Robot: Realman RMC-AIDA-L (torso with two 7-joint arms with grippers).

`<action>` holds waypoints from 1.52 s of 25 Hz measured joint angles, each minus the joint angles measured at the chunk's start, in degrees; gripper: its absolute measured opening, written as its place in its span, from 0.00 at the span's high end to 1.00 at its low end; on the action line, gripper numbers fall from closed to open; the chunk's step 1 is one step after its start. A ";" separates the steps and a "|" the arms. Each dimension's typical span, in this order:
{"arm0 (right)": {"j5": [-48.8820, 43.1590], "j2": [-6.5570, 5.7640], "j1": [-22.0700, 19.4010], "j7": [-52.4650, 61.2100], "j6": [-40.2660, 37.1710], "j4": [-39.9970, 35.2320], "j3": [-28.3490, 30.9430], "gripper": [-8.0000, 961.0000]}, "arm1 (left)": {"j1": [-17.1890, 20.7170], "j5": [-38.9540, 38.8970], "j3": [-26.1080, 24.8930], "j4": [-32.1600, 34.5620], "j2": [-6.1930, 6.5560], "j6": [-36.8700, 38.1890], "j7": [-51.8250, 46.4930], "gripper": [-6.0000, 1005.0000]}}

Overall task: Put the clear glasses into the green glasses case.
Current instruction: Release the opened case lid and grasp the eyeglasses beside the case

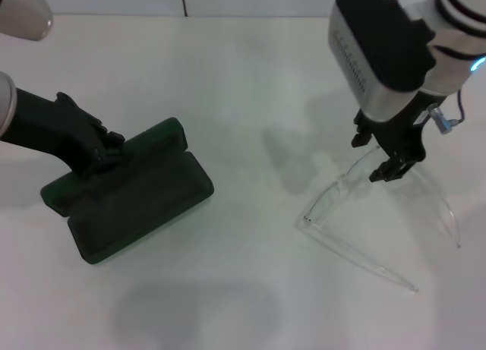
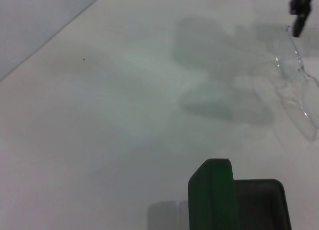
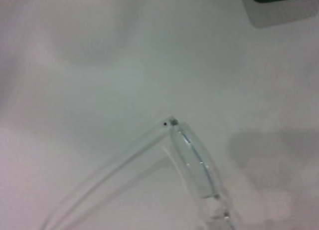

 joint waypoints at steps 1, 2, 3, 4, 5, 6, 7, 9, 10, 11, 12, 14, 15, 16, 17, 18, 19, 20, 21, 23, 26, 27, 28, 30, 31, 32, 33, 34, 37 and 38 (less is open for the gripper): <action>-0.01 0.04 -0.05 -0.45 0.92 0.00 -0.70 0.43 | -0.02 0.00 0.18 -0.19 0.00 0.00 -0.02 0.80; -0.05 0.08 -0.08 -0.97 1.59 0.01 -1.12 0.43 | -0.06 -0.01 0.37 -0.46 0.01 -0.01 -0.04 0.80; -0.07 0.23 -0.09 -1.77 2.17 0.00 -1.28 0.43 | -0.11 -0.02 0.53 -0.76 0.01 -0.01 -0.06 0.80; -0.07 0.32 -0.10 -2.41 2.49 0.00 -1.34 0.43 | -0.14 -0.03 0.55 -0.93 0.01 -0.01 -0.07 0.80; -0.02 0.43 -0.10 -3.11 2.75 0.01 -1.42 0.43 | -0.18 -0.04 0.58 -1.17 0.02 -0.05 -0.07 0.80; 0.07 0.46 -0.10 -3.72 2.94 0.10 -1.48 0.43 | -0.18 -0.04 0.62 -1.32 0.02 -0.12 -0.08 0.80; 0.16 0.48 -0.10 -4.33 3.10 0.23 -1.52 0.43 | -0.21 -0.04 0.63 -1.52 0.02 -0.19 -0.08 0.80; 0.38 0.61 -0.09 -6.07 3.82 0.85 -1.83 0.43 | -0.35 -0.06 0.69 -2.01 0.02 -0.34 -0.08 0.80; 0.48 0.67 -0.09 -6.87 4.25 1.21 -2.18 0.43 | -0.37 -0.08 0.70 -2.22 0.02 -0.40 -0.09 0.80; 0.58 0.76 -0.13 -7.60 4.70 1.59 -2.70 0.43 | -0.38 -0.08 0.70 -2.32 0.02 -0.45 -0.09 0.80; 0.79 0.78 -0.24 -8.34 5.33 1.96 -3.38 0.43 | -0.33 -0.08 0.70 -2.40 0.02 -0.49 -0.10 0.80; 1.35 0.84 -0.59 -9.63 6.65 2.74 -4.92 0.43 | -0.21 -0.09 0.69 -2.50 0.02 -0.57 -0.10 0.80; 1.63 0.86 -0.80 -10.31 7.41 3.13 -5.57 0.43 | -0.21 -0.09 0.69 -2.50 0.02 -0.57 -0.10 0.80; 1.85 0.86 -1.01 -10.95 8.08 3.56 -6.00 0.43 | -0.20 -0.10 0.70 -2.60 0.00 -0.70 -0.10 0.80; 2.16 0.86 -1.12 -11.39 8.53 3.82 -6.19 0.43 | -0.17 -0.12 0.69 -2.67 -0.01 -0.88 -0.10 0.80; 2.68 0.86 -1.26 -11.96 9.15 4.14 -6.39 0.43 | -0.13 -0.15 0.69 -2.73 -0.02 -1.14 -0.10 0.80; 3.18 0.86 -1.35 -12.40 9.56 4.32 -6.52 0.43 | -0.10 -0.16 0.68 -2.76 -0.03 -1.24 -0.10 0.80; 3.47 0.86 -1.37 -12.58 9.78 4.45 -6.62 0.43 | -0.09 -0.16 0.67 -2.83 -0.03 -1.30 -0.11 0.80; 3.80 0.86 -1.36 -12.81 10.08 4.63 -6.69 0.43 | -0.08 -0.17 0.67 -2.94 -0.04 -1.32 -0.11 0.80; 4.65 0.86 -1.16 -13.50 10.55 5.32 -6.81 0.43 | -0.08 -0.17 0.66 -3.36 -0.05 -1.40 -0.10 0.80; 5.55 0.86 -0.93 -14.04 11.56 6.22 -7.33 0.43 | -0.08 -0.23 0.75 -3.98 -0.06 -1.79 -0.10 0.80; 5.75 0.86 -0.93 -14.08 11.92 6.38 -7.57 0.43 | -0.07 -0.33 0.86 -4.15 -0.07 -1.93 -0.08 0.80; 5.90 0.86 -0.96 -14.12 12.11 6.47 -7.77 0.43 | -0.07 -0.46 0.98 -4.36 -0.07 -2.05 -0.07 0.80; 6.18 0.86 -1.16 -14.15 12.30 6.54 -8.17 0.43 | -0.06 -0.61 1.07 -4.57 -0.07 -2.12 -0.02 0.80; 6.28 0.86 -1.26 -14.17 12.41 6.56 -8.42 0.43 | -0.04 -0.62 1.08 -4.61 -0.07 -2.14 -0.01 0.80; 6.31 0.86 -1.33 -14.19 12.52 6.60 -8.59 0.43 | -0.02 -0.65 1.09 -4.63 -0.07 -2.16 0.00 0.80; 6.32 0.86 -1.37 -14.21 12.76 6.74 -8.81 0.43 | 0.01 -0.67 1.09 -4.65 -0.07 -2.19 0.00 0.80; 6.33 0.86 -1.41 -14.23 12.97 6.94 -9.02 0.43 | 0.03 -0.69 1.10 -4.68 -0.07 -2.20 0.00 0.80; 6.47 0.86 -1.41 -14.24 13.18 7.26 -9.23 0.43 | 0.06 -0.75 1.11 -4.75 -0.07 -2.21 0.02 0.80; 6.66 0.86 -1.42 -14.24 13.22 7.26 -9.28 0.43 | 0.09 -0.79 1.11 -4.77 -0.07 -2.21 0.02 0.80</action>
